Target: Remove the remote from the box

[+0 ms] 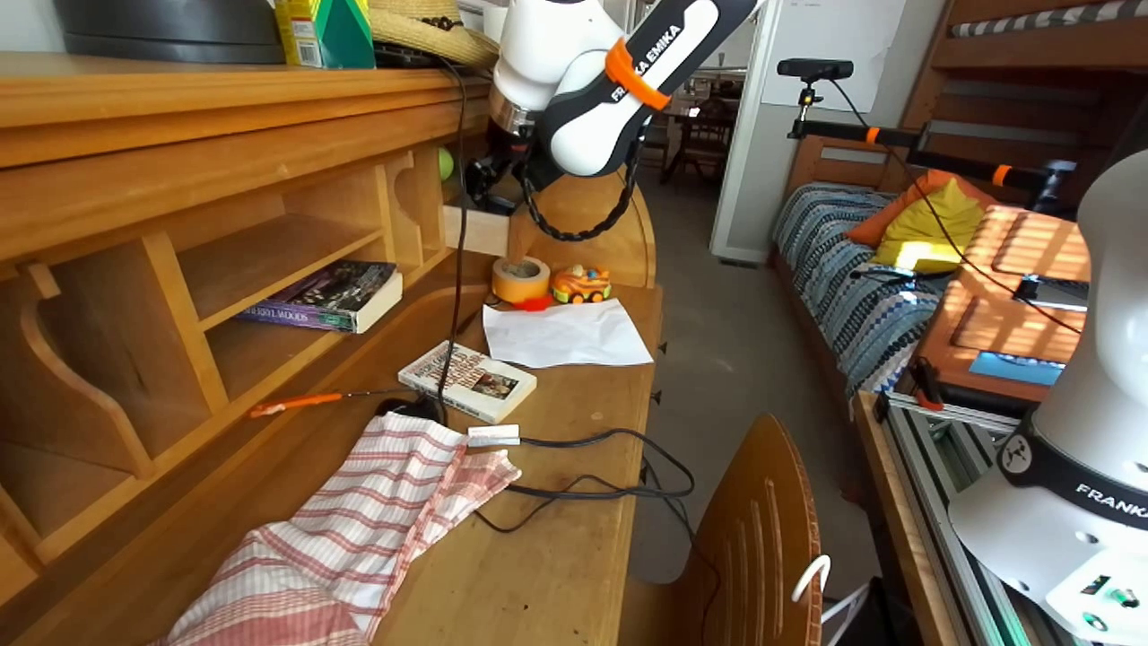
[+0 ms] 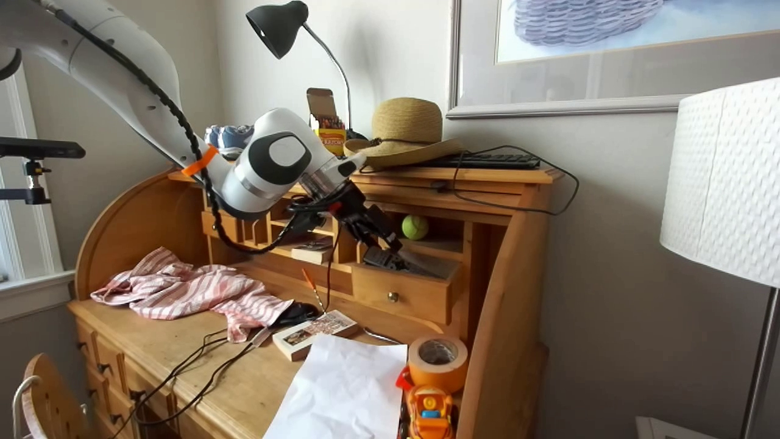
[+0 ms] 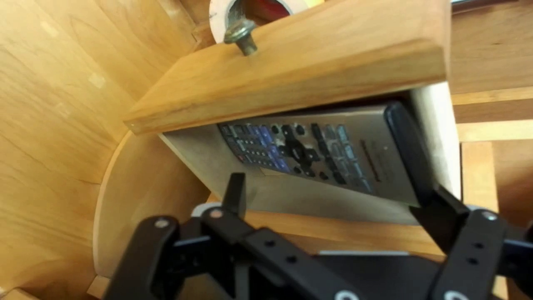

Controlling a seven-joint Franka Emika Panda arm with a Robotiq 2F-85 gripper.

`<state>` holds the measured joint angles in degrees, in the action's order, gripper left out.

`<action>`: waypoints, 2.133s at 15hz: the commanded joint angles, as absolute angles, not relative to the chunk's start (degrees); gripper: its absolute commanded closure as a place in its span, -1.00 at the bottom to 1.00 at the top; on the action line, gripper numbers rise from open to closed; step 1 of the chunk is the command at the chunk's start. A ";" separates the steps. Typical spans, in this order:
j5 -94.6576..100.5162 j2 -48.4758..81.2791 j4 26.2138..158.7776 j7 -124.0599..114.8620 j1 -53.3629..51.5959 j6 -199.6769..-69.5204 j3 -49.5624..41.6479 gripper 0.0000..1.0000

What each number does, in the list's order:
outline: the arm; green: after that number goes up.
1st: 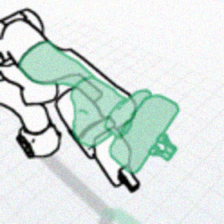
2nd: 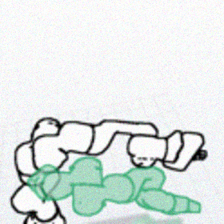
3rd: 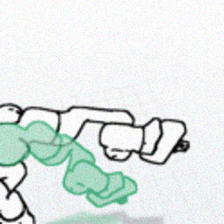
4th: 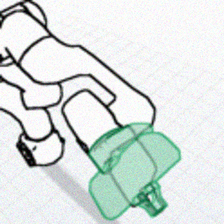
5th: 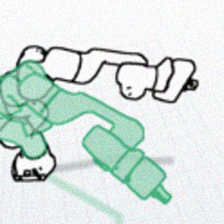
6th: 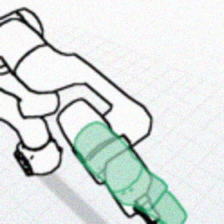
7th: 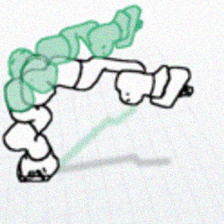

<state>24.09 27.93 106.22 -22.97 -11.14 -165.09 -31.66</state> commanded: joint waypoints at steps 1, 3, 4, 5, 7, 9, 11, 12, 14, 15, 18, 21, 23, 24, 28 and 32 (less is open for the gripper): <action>23.51 26.36 106.14 -24.92 -11.17 -162.87 -33.31 -1.00; 24.01 26.24 105.88 -25.92 -11.70 -161.70 -34.79 -1.00; 24.23 26.23 105.88 -26.30 -11.90 -161.05 -35.45 -1.00; 24.09 25.87 106.21 -26.22 -11.82 -160.51 -35.62 -1.00; 23.22 25.69 106.59 -25.07 -10.87 -161.29 -34.71 -1.00; 21.14 25.49 107.17 -23.44 -9.07 -163.53 -32.03 -1.00; 19.74 25.57 107.05 -23.02 -6.54 -164.14 -28.30 -1.00; 19.07 25.81 107.12 -22.95 -5.62 -165.07 -26.83 -1.00; 17.63 26.12 107.16 -22.34 -4.15 -166.17 -24.44 -1.00; 16.90 26.22 107.20 -21.79 -3.56 -166.50 -23.46 -1.00; 15.12 26.59 107.31 -20.71 -2.29 -166.59 -21.77 -1.00; 14.39 26.52 107.81 -21.38 -1.98 -166.22 -22.10 -1.00; 14.98 26.39 108.12 -22.45 -1.62 -166.38 -22.33 -1.00; 15.00 26.17 108.31 -22.58 -1.45 -166.32 -22.36 -1.00; 17.22 25.45 108.11 -25.31 -3.91 -161.42 -25.32 -1.00; 20.13 24.06 108.58 -29.82 -8.03 -160.90 -30.42 -1.00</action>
